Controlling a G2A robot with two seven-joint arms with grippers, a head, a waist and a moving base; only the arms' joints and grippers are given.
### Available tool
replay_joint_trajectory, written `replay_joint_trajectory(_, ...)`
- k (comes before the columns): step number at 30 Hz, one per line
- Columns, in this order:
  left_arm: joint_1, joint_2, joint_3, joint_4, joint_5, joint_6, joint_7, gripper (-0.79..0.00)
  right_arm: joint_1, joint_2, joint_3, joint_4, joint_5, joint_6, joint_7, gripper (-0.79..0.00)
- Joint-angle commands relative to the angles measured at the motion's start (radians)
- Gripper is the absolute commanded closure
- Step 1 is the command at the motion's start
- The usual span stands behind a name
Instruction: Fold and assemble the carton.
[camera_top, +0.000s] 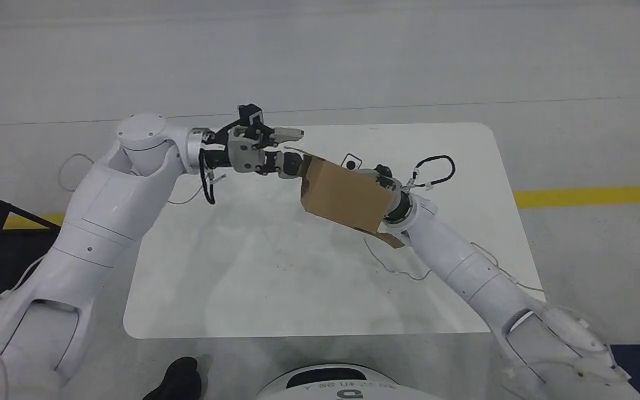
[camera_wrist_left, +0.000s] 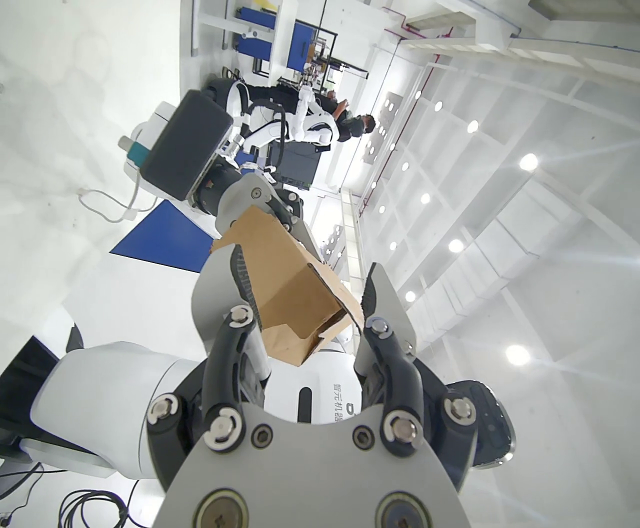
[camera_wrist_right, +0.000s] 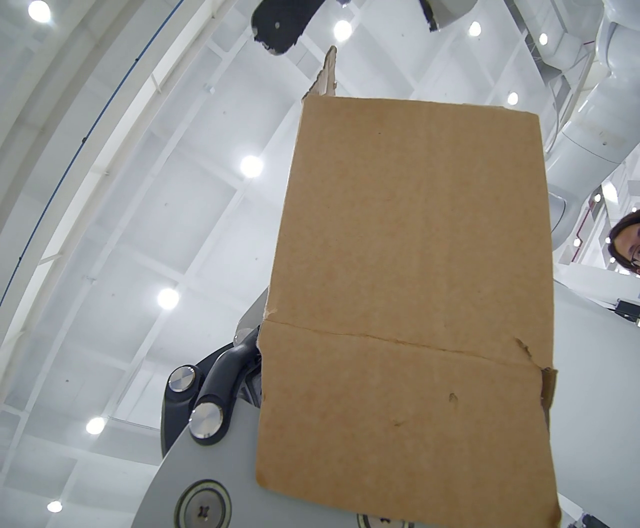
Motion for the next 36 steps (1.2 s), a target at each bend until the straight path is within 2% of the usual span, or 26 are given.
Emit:
replay_joint_trajectory(1, -0.002, -0.003, -0.006, -0.006, -0.008, -0.002, -0.002, -0.468, 0.003, 0.001, -0.006, 0.002, 0.002, 0.000, 0.000, 0.000)
replay_joint_trajectory(7, 0.005, -0.008, -0.028, -0.002, -0.050, 0.005, -0.030, -0.379, 0.012, 0.002, -0.022, 0.010, 0.009, 0.000, 0.000, 0.000)
replay_joint_trajectory(23, 0.041, -0.010, -0.050, -0.039, -0.008, 0.006, -0.073, -0.351, 0.029, -0.003, -0.044, 0.035, 0.019, 0.000, 0.000, 0.000)
replay_joint_trajectory(36, 0.108, 0.002, -0.096, -0.078, 0.047, -0.030, -0.093, -0.320, 0.034, -0.010, -0.048, 0.064, 0.030, 0.000, 0.000, 0.000)
